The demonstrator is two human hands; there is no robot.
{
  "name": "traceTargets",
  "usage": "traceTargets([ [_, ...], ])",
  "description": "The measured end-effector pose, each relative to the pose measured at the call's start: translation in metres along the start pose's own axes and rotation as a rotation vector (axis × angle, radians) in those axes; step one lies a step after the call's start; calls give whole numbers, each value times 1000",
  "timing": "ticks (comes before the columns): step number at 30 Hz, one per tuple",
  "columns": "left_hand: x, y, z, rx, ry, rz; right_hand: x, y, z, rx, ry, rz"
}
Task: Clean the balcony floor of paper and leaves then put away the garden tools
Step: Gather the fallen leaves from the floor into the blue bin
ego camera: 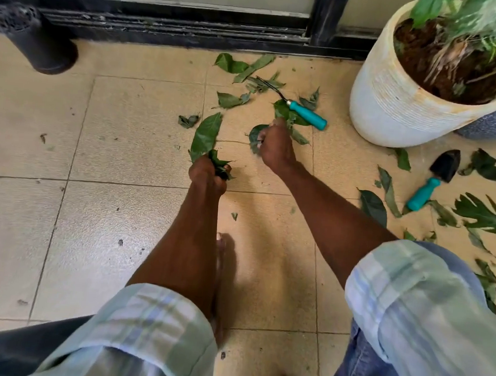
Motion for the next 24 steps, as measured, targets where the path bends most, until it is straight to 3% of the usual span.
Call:
traceTargets([
  [5,6,-15,6,-8,47,4,-41,-6,-14,136,152,-124],
  [12,4,-11,-1,-5,0,-4,-52,61,-28,387,253,120],
  [15,15,-11,-3,-16,-90,55,-37,45,5,25,-16,110],
  [18,20,-8,-4,-34,-262,41,-29,31,24,-345,-571,-47],
  [22,-10,18,-10,65,-196,-285,-30,36,-31,-315,-877,-308],
  [24,-19,28,-7,129,-34,-340,-38,44,-56,-285,-888,-339],
])
Point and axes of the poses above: each hand's wrist, its own y-axis away from the middle knuckle, its own x-axis out of the back of the hand, z = x × y, the point moved 8 cm from there along -y, towards the middle knuckle, and after that the axes turned 13 degrees about y, right-handed, at the moved point
